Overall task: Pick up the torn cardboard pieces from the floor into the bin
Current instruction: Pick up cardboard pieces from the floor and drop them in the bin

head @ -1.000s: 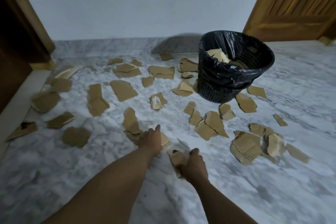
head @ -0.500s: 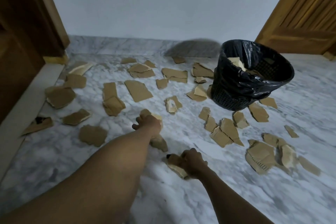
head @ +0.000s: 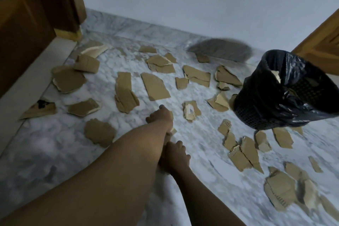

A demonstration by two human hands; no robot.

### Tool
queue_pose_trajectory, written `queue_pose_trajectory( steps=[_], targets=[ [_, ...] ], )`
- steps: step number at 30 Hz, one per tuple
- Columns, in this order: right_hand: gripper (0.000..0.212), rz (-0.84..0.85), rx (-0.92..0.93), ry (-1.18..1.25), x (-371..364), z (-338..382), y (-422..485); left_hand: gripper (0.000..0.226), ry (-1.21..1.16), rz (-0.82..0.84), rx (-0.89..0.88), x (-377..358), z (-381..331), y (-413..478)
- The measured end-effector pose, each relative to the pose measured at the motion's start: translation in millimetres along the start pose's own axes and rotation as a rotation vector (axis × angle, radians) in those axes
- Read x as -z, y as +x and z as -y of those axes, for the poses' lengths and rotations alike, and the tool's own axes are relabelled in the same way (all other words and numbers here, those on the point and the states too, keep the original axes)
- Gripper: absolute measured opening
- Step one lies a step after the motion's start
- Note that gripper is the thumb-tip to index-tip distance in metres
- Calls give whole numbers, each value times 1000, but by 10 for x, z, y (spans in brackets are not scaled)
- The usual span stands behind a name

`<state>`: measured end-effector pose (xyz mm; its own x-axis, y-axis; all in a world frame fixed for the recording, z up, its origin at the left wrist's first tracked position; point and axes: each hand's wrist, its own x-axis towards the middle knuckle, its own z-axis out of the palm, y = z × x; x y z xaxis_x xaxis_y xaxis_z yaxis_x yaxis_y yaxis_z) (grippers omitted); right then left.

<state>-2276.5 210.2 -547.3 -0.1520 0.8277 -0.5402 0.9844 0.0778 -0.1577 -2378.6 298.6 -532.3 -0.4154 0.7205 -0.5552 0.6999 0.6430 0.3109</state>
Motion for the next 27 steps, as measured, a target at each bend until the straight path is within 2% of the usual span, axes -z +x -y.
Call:
queue_pose_trajectory(
  steps=[1,4,6,11,14,16,18,20,22,24,27],
  targets=[
    [31,25,-21,23,9,-2,32,87,-21,25,17,7,-23,34],
    [34,49,-81,154,78,15,51,41,0,-10,-63,-44,-67,98],
    [38,57,-119,231,125,28,67,28,46,20,-107,-93,-149,48],
    [26,73,-151,271,145,17,312,31,160,45,-245,-209,-343,84],
    [23,124,-110,177,146,-48,361,27,102,-10,-272,-186,-280,72],
    [22,136,-74,135,195,-63,379,38,20,-42,-218,-77,-82,112],
    [5,131,-19,93,263,-10,395,50,15,-42,-146,166,280,233],
    [18,98,68,-3,312,71,409,65,31,21,-69,479,771,333],
    [19,49,116,-58,336,179,416,84,40,100,38,768,1212,270],
    [19,41,165,-45,343,332,367,85,40,104,128,927,1572,33],
    [15,54,222,28,313,562,245,72,58,151,117,810,2055,-190]
  ],
)
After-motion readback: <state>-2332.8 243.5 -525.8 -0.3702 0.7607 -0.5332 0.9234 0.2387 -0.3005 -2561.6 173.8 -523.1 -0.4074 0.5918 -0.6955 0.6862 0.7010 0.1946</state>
